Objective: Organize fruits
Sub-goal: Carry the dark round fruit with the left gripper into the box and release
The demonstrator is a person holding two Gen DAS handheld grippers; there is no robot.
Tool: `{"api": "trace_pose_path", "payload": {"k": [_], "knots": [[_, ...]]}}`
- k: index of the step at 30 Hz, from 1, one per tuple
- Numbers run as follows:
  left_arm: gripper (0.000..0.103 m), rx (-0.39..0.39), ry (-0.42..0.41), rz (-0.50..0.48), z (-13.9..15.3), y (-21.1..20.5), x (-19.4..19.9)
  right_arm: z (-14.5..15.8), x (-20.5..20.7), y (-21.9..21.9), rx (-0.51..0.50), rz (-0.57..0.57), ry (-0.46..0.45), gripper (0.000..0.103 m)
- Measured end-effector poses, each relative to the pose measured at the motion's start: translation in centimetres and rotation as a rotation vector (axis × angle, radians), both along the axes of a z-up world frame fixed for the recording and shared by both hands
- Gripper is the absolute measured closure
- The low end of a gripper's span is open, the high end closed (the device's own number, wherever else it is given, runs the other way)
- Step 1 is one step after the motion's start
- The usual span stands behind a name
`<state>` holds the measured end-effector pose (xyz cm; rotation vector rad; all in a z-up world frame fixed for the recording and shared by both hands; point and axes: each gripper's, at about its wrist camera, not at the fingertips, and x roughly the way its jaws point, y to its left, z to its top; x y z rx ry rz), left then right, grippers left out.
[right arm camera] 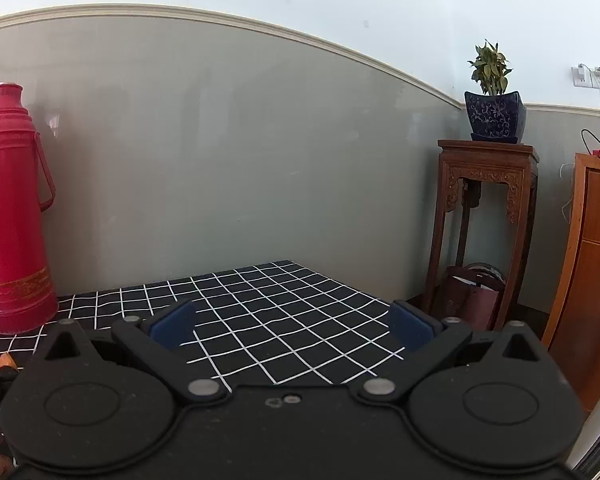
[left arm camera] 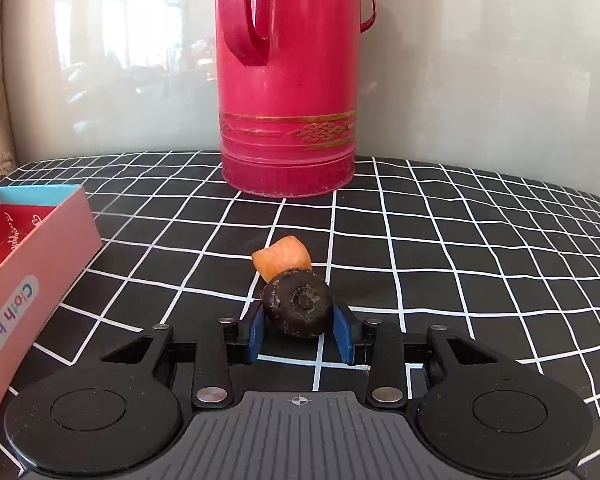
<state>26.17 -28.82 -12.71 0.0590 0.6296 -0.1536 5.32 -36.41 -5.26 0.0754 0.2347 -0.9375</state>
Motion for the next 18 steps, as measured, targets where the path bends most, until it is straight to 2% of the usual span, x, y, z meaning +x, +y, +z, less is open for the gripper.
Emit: {"api": "trace_pose_path", "payload": {"k": [11,18], "knots": [[0.066,0.012,-0.047,-0.046,1.3,2.2,-2.1,-0.1,0.4,0.5,-0.021,0.011,0.019,0.006],[0.066,0.013,-0.099,-0.013,3.1,5.9,-3.5,-0.4,1.2,1.7,-0.033,0.038,0.042,0.006]]}}
